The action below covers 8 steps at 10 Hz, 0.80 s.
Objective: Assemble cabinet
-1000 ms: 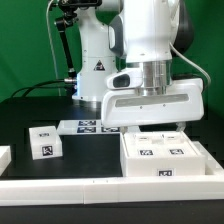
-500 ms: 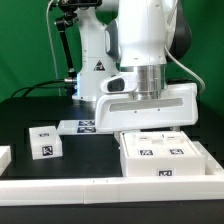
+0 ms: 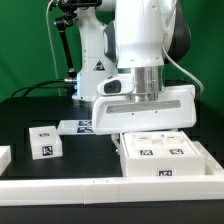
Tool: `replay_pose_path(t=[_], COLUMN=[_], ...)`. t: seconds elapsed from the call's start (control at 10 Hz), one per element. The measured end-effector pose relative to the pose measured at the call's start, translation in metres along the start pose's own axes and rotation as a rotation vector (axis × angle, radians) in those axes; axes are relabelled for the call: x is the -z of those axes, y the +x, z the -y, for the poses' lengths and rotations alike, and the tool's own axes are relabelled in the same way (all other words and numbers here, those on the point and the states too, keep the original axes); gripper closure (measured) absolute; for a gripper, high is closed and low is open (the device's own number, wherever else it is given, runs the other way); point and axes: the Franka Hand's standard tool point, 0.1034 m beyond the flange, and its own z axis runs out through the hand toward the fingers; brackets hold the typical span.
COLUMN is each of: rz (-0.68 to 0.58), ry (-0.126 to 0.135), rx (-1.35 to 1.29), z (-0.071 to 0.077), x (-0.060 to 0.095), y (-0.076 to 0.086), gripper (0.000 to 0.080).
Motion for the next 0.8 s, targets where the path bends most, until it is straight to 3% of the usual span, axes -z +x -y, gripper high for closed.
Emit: replay_pose_path(t=[0.2, 0.4, 0.5, 0.6, 0.7, 0.8], rz=[0.001, 0.002, 0.001, -0.002, 0.0, 0.001], ry=[0.003, 0.005, 0.006, 0.006, 0.006, 0.006], rx=[-0.015, -0.013, -0.013, -0.009, -0.003, 0.007], z=[0.003, 0.01, 0.011, 0.012, 0.013, 0.013], x=[-0.001, -0.001, -0.001, -0.001, -0.002, -0.002], y=[-0.001, -0.001, -0.001, -0.001, -0.003, -0.003], gripper=[0.0045, 0.0336, 0.0336, 0.0537, 0.0537, 0.0729])
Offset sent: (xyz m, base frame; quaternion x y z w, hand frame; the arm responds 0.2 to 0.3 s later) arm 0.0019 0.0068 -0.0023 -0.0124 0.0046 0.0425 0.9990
